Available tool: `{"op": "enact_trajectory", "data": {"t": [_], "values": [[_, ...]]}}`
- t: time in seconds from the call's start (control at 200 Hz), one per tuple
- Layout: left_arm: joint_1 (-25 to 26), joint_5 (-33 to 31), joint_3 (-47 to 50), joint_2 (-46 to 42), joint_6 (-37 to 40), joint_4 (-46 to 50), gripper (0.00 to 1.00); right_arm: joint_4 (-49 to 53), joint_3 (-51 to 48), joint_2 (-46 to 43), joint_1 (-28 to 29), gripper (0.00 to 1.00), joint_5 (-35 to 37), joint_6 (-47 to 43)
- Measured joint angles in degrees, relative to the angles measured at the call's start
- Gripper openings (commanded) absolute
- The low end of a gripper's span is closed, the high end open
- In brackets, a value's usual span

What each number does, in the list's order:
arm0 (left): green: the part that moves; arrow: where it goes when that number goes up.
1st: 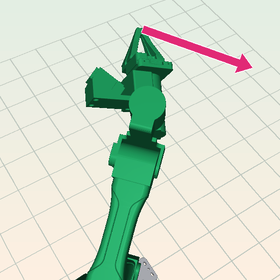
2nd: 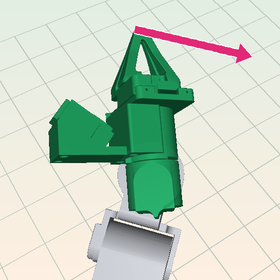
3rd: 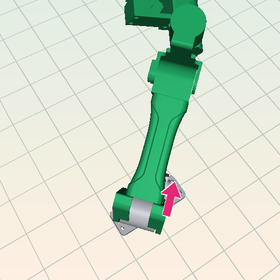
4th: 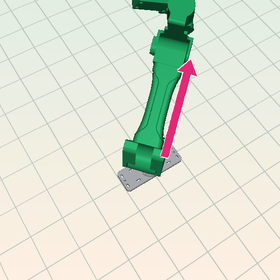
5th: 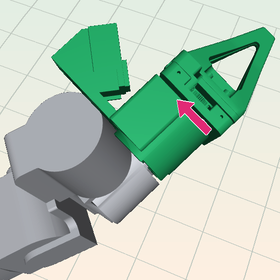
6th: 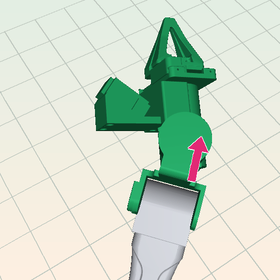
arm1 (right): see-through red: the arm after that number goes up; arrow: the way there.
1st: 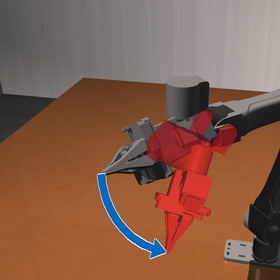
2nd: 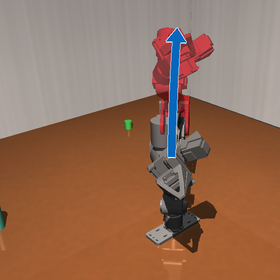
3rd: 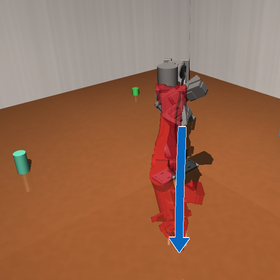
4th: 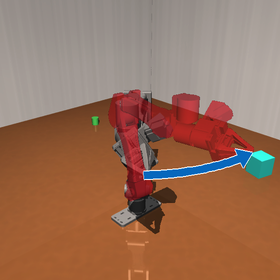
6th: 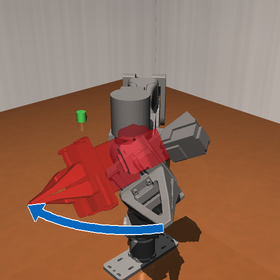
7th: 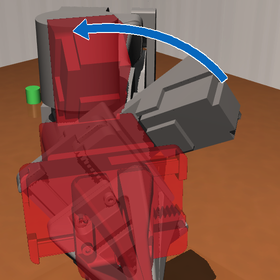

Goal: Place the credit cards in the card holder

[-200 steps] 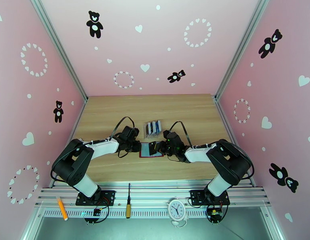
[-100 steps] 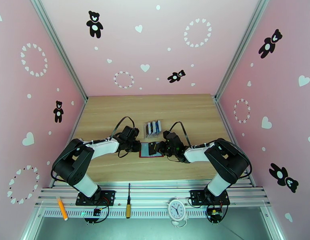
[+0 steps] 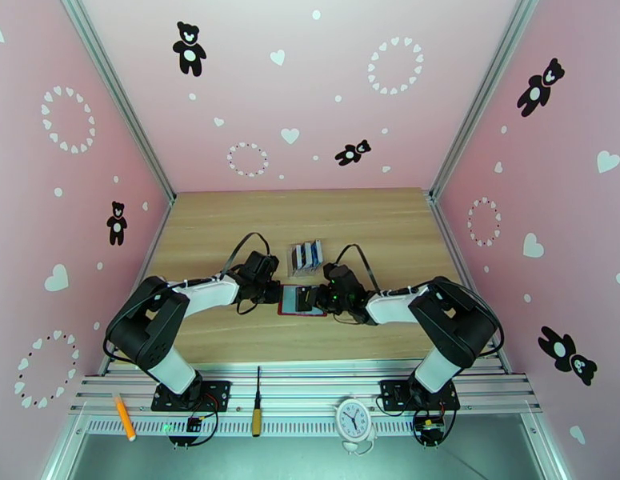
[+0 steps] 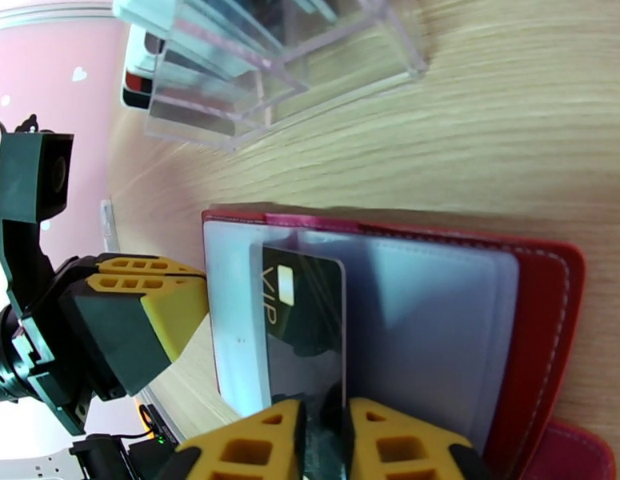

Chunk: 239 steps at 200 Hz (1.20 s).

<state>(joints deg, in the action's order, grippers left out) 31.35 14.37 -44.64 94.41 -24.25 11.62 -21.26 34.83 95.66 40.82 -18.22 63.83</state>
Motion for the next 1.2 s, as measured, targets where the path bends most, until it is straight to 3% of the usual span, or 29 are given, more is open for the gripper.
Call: {"op": "enact_trajectory", "data": {"t": [0.235, 0.626, 1.196], "values": [[0.11, 0.02, -0.2, 0.11, 0.0, 0.02, 0.15, 9.9, 5.14, -0.04, 0.33, 0.3, 1.14, -4.0], [0.28, 0.24, -0.22, 0.11, -0.39, 0.02, 0.11, 26.14, 16.7, 3.98, 1.99, 0.31, 3.96, -10.8], [0.28, 0.81, -0.22, 0.11, -0.46, 0.0, 0.0, 37.22, 24.28, 6.8, 3.23, 0.32, 6.62, -15.65]]}}
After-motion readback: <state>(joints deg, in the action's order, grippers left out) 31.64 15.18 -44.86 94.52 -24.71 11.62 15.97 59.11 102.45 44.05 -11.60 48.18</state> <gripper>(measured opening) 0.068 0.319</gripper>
